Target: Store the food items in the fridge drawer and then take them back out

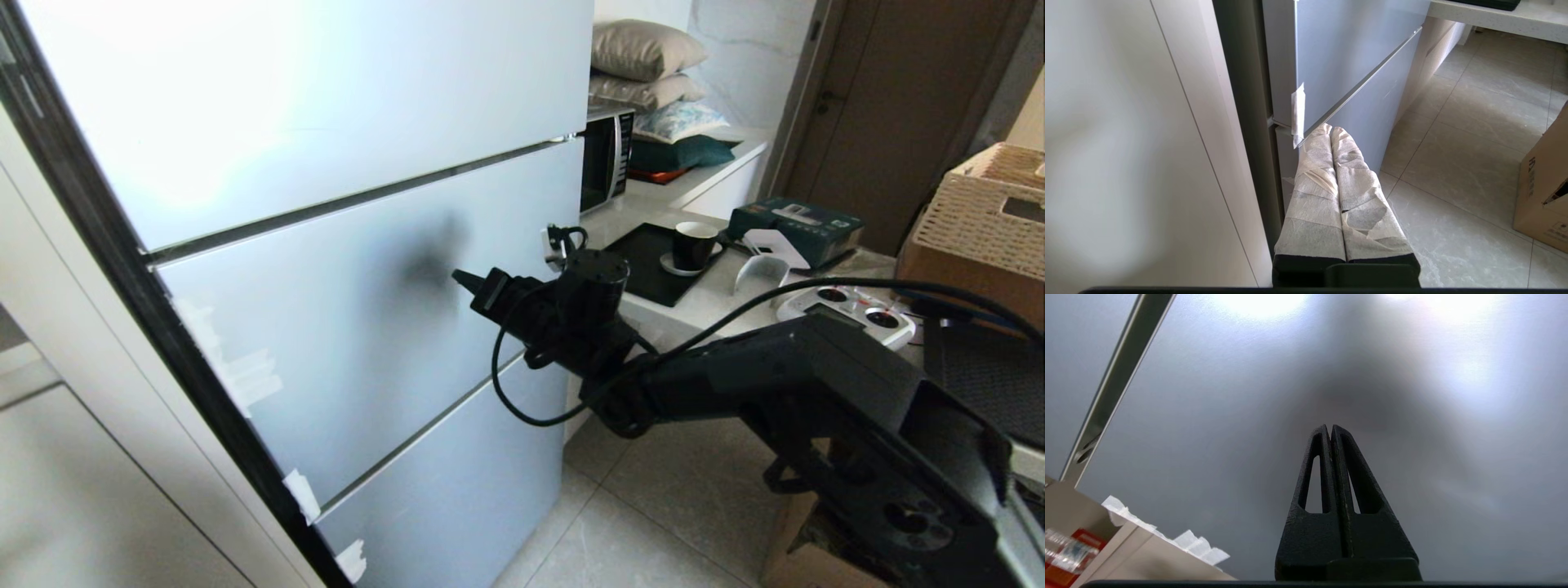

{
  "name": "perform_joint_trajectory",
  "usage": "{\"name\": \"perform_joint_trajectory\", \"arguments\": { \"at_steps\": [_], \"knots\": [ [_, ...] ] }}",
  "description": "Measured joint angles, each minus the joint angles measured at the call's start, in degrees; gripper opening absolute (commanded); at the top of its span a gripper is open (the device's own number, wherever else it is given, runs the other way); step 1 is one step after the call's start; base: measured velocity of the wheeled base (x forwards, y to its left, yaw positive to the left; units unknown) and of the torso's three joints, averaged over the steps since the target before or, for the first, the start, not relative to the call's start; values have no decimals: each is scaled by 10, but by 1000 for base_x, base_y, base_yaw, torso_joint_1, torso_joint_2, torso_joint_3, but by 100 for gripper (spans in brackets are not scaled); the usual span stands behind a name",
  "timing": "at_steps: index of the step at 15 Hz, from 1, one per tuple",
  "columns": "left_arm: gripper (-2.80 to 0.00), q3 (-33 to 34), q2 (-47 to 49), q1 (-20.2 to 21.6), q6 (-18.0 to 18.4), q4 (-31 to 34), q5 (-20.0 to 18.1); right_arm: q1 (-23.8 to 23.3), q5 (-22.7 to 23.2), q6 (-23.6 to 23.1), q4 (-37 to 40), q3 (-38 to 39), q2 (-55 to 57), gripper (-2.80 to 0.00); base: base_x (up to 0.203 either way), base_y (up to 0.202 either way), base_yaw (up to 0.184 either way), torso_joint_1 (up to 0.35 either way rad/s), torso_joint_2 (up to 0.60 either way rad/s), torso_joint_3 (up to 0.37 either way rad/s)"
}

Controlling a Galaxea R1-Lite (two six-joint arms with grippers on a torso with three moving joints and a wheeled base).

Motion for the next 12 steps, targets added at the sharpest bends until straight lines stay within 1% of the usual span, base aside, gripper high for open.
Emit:
{"name": "perform_joint_trajectory", "arguments": {
  "at_steps": [1,2,3,4,5,6,7,9,11,12],
  "knots": [
    [-280,0,0,0,0,0,0,2,0,0,-6,-25,19,-280,0,0,0,0,0,0],
    [-280,0,0,0,0,0,0,3,-1,-1,-9,-32,28,-280,0,0,0,0,0,0],
    [-280,0,0,0,0,0,0,3,-2,-2,-11,-18,24,-280,0,0,0,0,0,0],
    [-280,0,0,0,0,0,0,2,-3,-6,-14,18,6,-280,0,0,0,0,0,0],
    [-280,0,0,0,0,0,0,1,-4,-16,-17,77,-27,-280,0,0,0,0,0,0],
    [-280,0,0,0,0,0,0,3,-5,-33,-18,147,-72,-280,0,0,0,0,0,0],
    [-280,0,0,0,0,0,0,5,-7,-61,-20,235,-131,-280,0,0,0,0,0,0],
    [-280,0,0,0,0,0,0,7,-25,-140,-21,427,-277,-280,0,0,0,0,0,0],
    [-280,0,0,0,0,0,0,2,-62,-226,-17,617,-432,-280,0,0,0,0,0,0],
    [-280,0,0,0,0,0,0,-9,-81,-268,-9,709,-515,-280,0,0,0,0,0,0]
  ]
}}
